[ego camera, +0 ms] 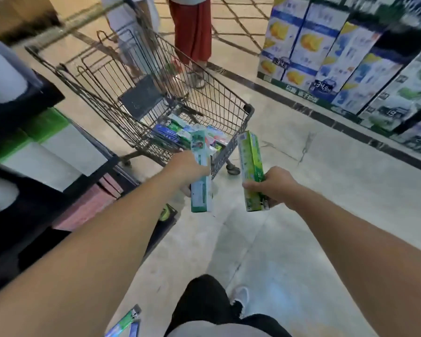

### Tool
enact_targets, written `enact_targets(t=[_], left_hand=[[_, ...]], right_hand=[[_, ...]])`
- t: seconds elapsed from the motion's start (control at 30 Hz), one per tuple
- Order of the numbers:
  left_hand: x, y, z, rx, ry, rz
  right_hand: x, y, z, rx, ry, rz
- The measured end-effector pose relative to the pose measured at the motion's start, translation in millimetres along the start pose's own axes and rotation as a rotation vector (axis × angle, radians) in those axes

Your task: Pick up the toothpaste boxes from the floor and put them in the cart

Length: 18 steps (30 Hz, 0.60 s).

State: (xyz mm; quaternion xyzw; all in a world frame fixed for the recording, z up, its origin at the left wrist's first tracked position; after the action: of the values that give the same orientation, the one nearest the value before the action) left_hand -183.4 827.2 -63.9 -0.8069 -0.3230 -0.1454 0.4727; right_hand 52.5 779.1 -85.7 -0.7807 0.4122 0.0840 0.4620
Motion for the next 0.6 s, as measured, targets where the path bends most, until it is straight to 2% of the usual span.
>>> enact_targets(t=[0.27,0.6], left_hand=[[29,-30,126,0.016,-0.057,-0.002],[41,-82,258,0.007,-0.204,-0.129]], right_hand=[[-88,-9,116,-0.062,-0.065,-0.101],[-195,-26,253,-0.116,-0.132,-0.3]])
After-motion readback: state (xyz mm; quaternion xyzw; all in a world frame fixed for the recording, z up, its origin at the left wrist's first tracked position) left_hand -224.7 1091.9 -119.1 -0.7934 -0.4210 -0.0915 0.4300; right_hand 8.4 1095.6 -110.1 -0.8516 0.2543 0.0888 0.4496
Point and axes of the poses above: each hand's wrist, its own z-axis towards the middle knuckle, its own y-axis out of the palm, x = y × z, the point moved 9 cm from there along z, towards the middle knuckle, and after that the axes turned 6 degrees about x, right-handed, at the moved point
